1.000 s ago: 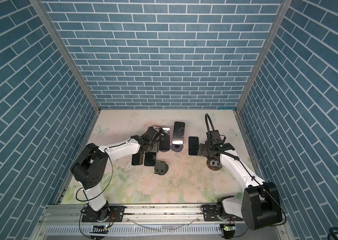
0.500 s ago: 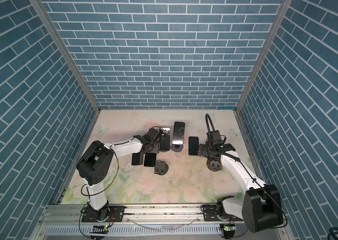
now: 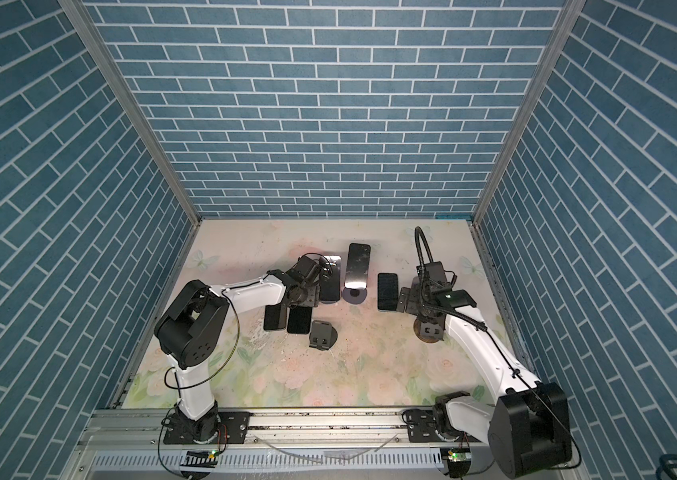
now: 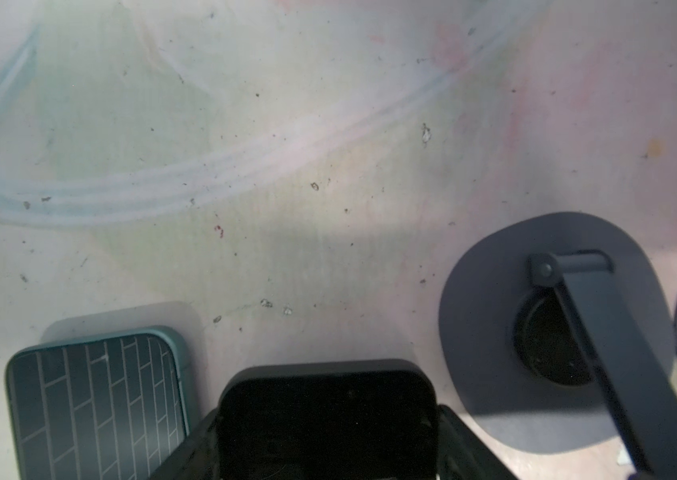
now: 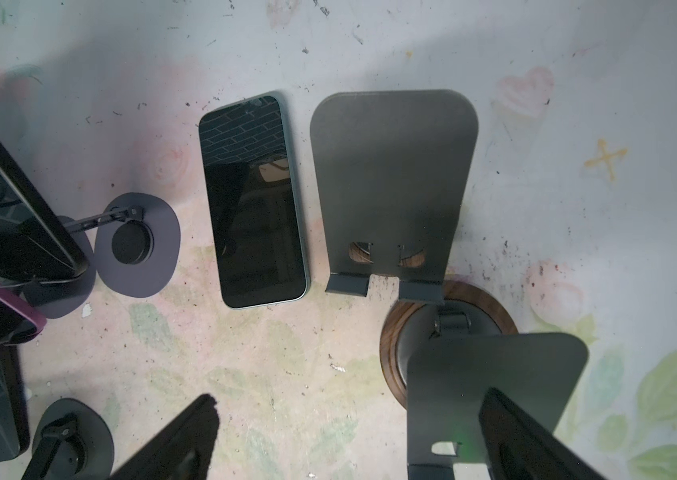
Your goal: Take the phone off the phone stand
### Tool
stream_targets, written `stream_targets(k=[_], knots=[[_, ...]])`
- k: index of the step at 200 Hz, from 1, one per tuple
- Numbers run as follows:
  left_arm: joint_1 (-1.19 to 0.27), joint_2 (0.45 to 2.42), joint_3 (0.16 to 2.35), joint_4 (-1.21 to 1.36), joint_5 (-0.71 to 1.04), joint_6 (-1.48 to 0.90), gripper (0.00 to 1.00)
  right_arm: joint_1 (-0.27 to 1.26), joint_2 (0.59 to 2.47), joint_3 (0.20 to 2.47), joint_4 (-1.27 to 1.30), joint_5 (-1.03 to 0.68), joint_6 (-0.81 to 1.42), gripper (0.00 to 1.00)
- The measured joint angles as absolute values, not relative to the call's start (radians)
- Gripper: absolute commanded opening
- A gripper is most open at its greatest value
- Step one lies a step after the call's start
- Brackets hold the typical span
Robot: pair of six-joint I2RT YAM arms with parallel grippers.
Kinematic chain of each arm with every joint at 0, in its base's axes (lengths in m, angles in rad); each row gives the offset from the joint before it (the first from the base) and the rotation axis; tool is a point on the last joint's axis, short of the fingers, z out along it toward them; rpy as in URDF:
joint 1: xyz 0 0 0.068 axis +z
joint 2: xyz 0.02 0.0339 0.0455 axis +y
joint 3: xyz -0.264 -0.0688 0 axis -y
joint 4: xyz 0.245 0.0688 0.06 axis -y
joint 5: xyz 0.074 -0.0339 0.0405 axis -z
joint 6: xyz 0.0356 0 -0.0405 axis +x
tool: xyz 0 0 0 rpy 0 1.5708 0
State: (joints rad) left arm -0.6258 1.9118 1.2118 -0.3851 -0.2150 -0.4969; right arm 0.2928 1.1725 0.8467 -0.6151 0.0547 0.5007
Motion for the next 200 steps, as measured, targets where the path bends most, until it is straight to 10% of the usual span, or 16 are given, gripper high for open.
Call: stream_targets(k=[200], knots=[[-0.622,1.763,1.192,-0.382,-0.229,-0.472,0.8,0.296,1.166,0.847,-0.617,0.03,0.54,0.99]])
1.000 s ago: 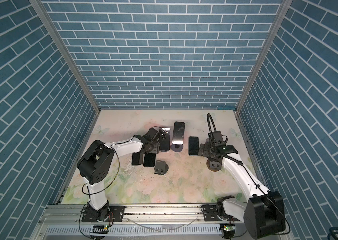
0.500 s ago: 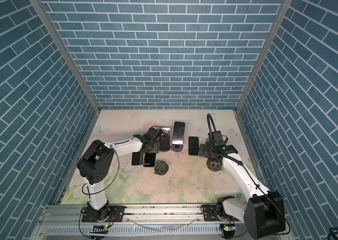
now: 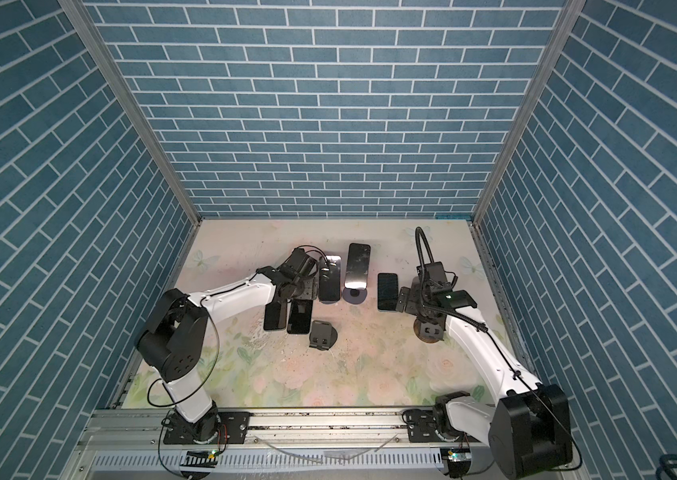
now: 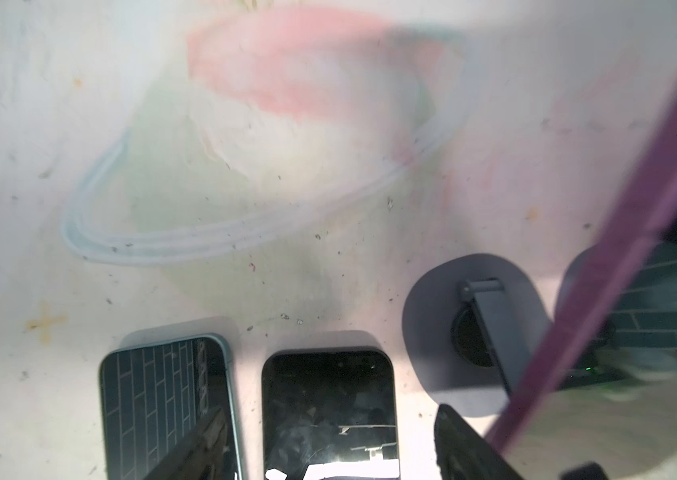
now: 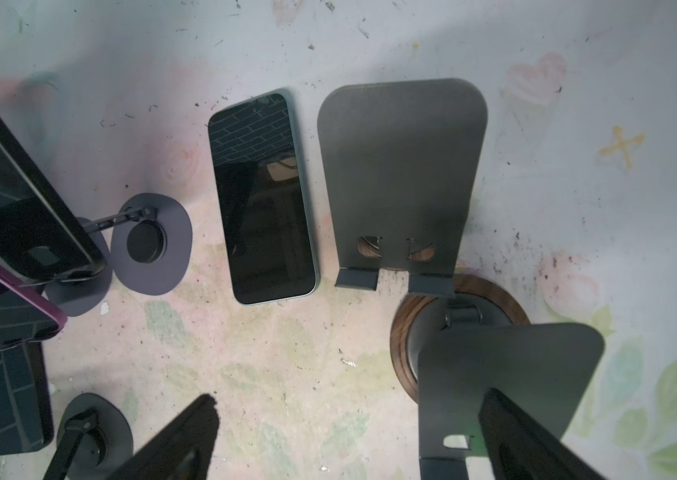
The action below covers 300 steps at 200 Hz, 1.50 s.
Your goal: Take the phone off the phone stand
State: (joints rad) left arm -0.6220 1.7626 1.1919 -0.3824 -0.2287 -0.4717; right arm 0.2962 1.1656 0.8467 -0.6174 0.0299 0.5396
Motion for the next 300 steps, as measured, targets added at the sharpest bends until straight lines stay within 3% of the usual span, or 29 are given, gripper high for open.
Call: stream_targets(k=[80,205,300], knots=[[-0.622,1.557,0.998,-0.336,-0.253,-0.479,0.8,0.383,1.173,0.852,-0.618,0.035,0.574,0.99],[-0.621,1.113,0.659,-0.23,-0.342,-0.493,0.84,0.682,1.316,0.963,-0.601,0.085,0.658,0.99],[-0.621,0.855,0.525,-0.282,-0.404,-0.527,0.91,0.911,1.486,1.098,-0.59,0.138,0.699,0.99]])
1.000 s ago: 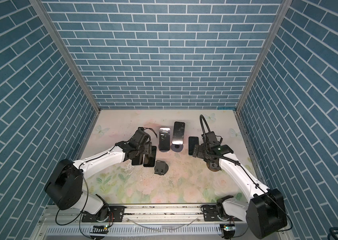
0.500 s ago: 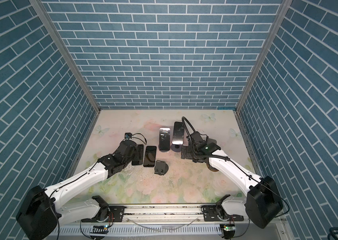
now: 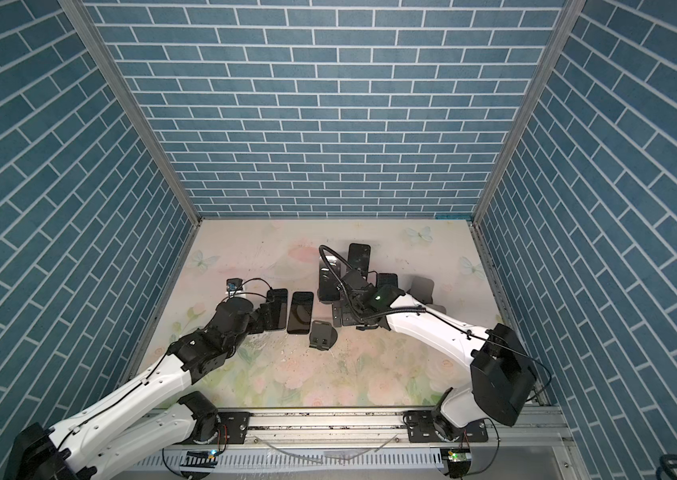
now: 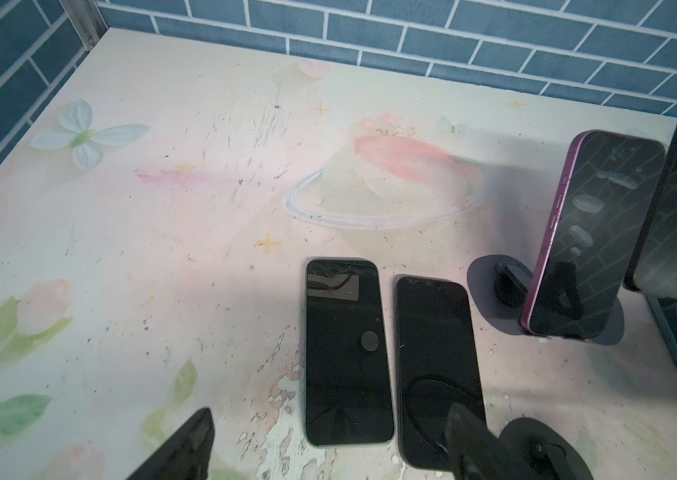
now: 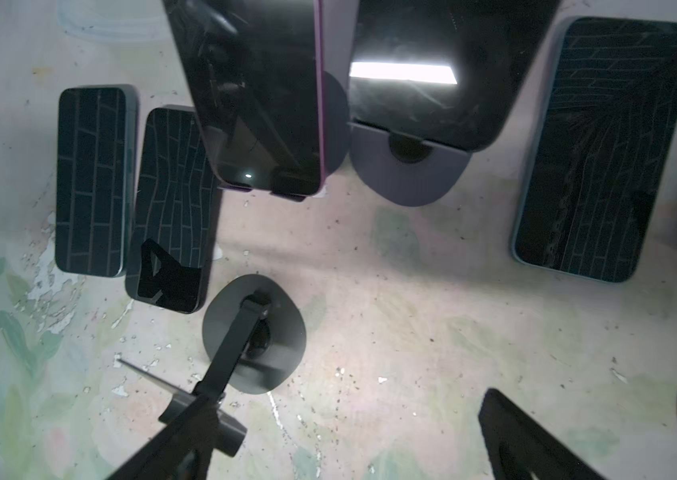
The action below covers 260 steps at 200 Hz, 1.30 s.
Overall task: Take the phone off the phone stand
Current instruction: 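Withdraw the left gripper while the right gripper reaches to a dark round stand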
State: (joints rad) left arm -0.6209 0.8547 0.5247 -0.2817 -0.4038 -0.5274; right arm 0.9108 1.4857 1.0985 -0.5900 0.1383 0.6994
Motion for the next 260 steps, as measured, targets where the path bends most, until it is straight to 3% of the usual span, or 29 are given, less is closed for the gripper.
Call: stream_targets(k=[101,260], knots=[[-0.621,0.724,0.461,-0.348,-0.421,-0.546,0.99,1.07,1.707,1.303,-0.611,0.209,0.749,0.99],[-0.621,0.691,0.398,-0.382,-0.427,-0.52,1.0,1.088,1.851,1.386,-0.728,0.212,0.834,0.95]])
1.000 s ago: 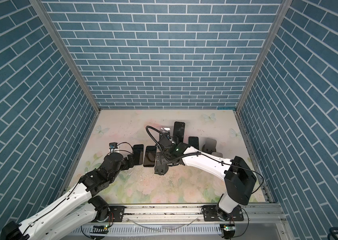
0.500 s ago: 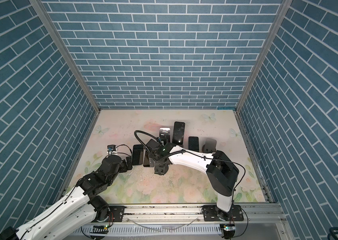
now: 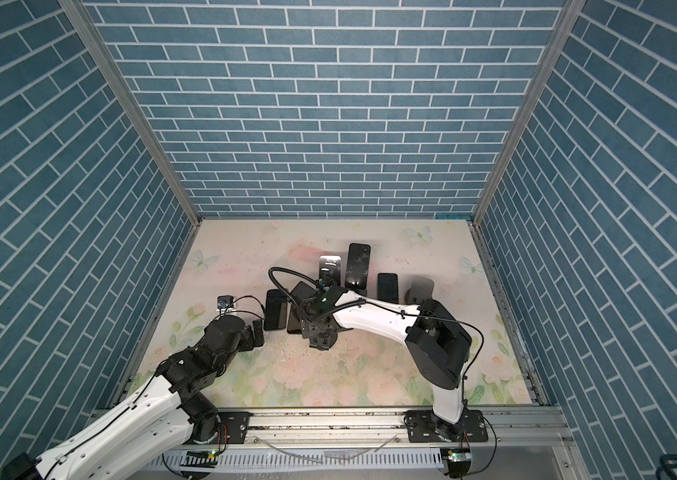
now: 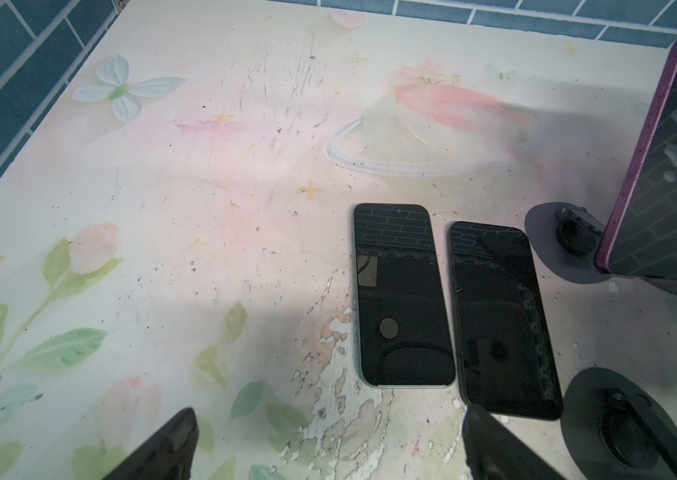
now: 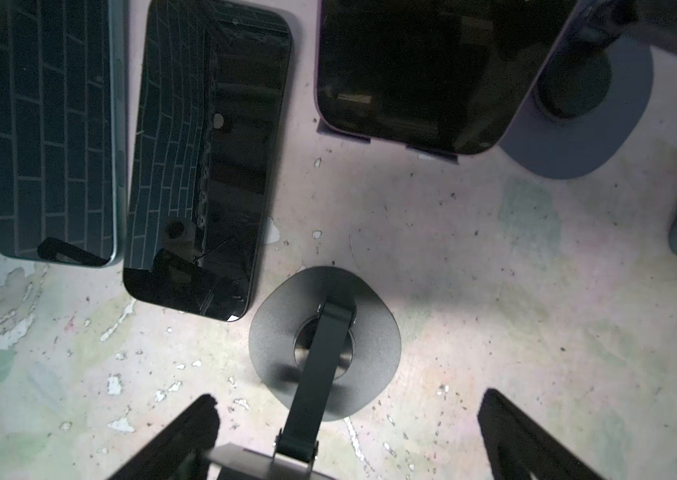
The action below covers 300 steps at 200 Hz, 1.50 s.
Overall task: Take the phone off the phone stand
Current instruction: 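Withdraw the left gripper while the right gripper reaches to a dark round stand, then close the right gripper on the emptied dark round stand's upright arm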
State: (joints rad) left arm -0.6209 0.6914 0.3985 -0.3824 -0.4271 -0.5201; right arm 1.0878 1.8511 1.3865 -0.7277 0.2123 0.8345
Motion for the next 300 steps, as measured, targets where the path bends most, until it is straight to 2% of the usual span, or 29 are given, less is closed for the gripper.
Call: stream_targets(k=[142,181,205,248,300], knots=[[-0.621,0.716,0.393,-0.361,-0.426,-0.505,1.0,1.089,1.899,1.418,-0.796,0.179,0.86,0.83],[-0.621,0.717,0.393,-0.361,-0.426,-0.504,1.0,1.089,1.9,1.418,-0.785,0.17,0.859,0.76],[-0.621,0.717,0.393,-0.361,-0.426,-0.503,1.0,1.089,1.9,1.418,-0.763,0.157,0.86,0.64],[-0.621,0.717,0.393,-0.361,-0.426,-0.501,1.0,1.089,1.9,1.417,-0.74,0.146,0.856,0.53],[-0.621,0.72,0.392,-0.36,-0.426,-0.5,1.0,1.089,1.877,1.389,-0.727,0.162,0.856,0.48]])
